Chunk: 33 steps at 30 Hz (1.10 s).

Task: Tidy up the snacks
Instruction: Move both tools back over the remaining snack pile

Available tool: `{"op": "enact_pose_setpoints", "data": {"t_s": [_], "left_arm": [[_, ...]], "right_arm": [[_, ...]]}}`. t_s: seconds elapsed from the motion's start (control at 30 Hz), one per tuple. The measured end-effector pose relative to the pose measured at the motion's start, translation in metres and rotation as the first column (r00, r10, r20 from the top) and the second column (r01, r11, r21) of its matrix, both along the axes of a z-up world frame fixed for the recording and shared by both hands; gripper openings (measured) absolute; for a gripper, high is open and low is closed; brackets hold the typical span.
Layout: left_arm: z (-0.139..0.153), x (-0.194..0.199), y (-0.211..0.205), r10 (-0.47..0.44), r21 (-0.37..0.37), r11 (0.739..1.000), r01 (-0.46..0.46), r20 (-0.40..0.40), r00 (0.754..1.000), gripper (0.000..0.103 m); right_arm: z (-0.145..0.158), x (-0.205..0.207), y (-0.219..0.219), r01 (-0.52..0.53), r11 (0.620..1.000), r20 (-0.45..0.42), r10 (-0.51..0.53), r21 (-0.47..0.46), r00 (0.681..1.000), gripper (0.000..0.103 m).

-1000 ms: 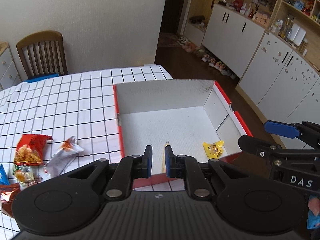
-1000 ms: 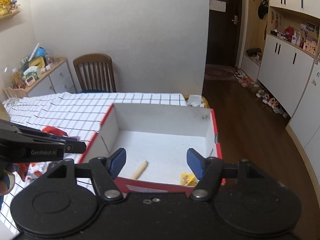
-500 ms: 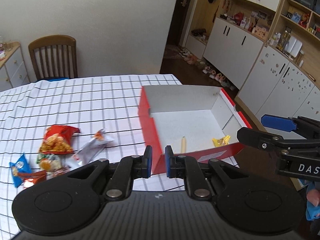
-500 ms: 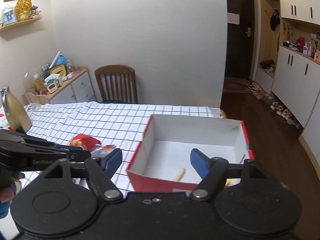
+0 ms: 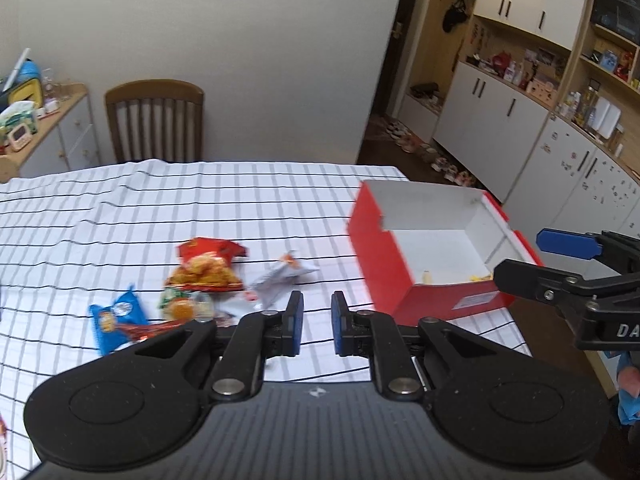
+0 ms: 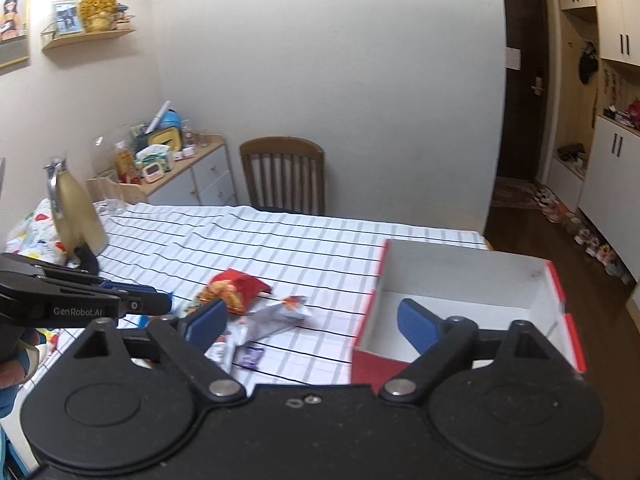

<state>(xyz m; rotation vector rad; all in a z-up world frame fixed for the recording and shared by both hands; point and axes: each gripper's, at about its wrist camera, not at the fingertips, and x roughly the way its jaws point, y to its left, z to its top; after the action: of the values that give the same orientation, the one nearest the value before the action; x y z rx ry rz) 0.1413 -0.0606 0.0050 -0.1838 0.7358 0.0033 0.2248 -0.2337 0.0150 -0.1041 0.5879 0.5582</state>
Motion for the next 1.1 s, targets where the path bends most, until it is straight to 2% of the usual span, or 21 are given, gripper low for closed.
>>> {"op": "enact_pose_setpoints", "data": {"t_s": [0.07,0.1,0.13,0.17,0.4,0.6,0.7,0.83,1.1], "left_arm": [[0.000,-0.007,0.013,0.018,-0.003,1.000,-0.018,0.013,1.000,0.042],[0.000,-0.012,0.019,0.030,-0.002,1.000,-0.030,0.024,0.999,0.062],[0.000,-0.017,0.024,0.043,0.002,0.999,-0.043,0.041,0.998,0.075],[0.000,-0.021,0.030,0.053,0.010,0.999,-0.054,0.055,0.997,0.077],[-0.011,-0.039,0.064,0.079,0.031,0.996,-0.081,0.062,0.995,0.083],[-0.034,-0.042,0.095,0.114,0.019,0.993,-0.115,0.023,0.993,0.083],[-0.048,-0.041,0.105,0.125,0.038,0.991,-0.125,0.009,0.992,0.083],[-0.065,-0.038,0.115,0.117,0.077,0.990,-0.117,-0.001,0.993,0.083],[-0.099,-0.024,0.128,0.097,0.071,0.993,-0.093,-0.054,0.994,0.083]], "right_arm": [[-0.002,-0.004,0.009,-0.009,1.000,0.001,0.009,0.011,1.000,0.100],[-0.003,-0.007,0.013,-0.014,1.000,0.002,0.014,0.014,1.000,0.100],[-0.004,-0.008,0.017,-0.019,1.000,0.002,0.019,0.016,1.000,0.101],[-0.006,-0.010,0.021,-0.023,1.000,0.000,0.023,0.016,1.000,0.102],[-0.020,-0.021,0.051,-0.015,1.000,-0.021,0.015,0.010,1.000,0.103],[-0.037,-0.018,0.073,0.015,1.000,-0.068,-0.014,0.023,0.998,0.103],[-0.047,-0.012,0.084,0.043,0.999,-0.085,-0.042,0.008,0.995,0.103],[-0.061,-0.002,0.098,0.074,0.997,-0.089,-0.077,-0.035,0.993,0.103],[-0.087,0.015,0.119,0.098,0.993,-0.149,-0.106,-0.062,0.983,0.103]]}}
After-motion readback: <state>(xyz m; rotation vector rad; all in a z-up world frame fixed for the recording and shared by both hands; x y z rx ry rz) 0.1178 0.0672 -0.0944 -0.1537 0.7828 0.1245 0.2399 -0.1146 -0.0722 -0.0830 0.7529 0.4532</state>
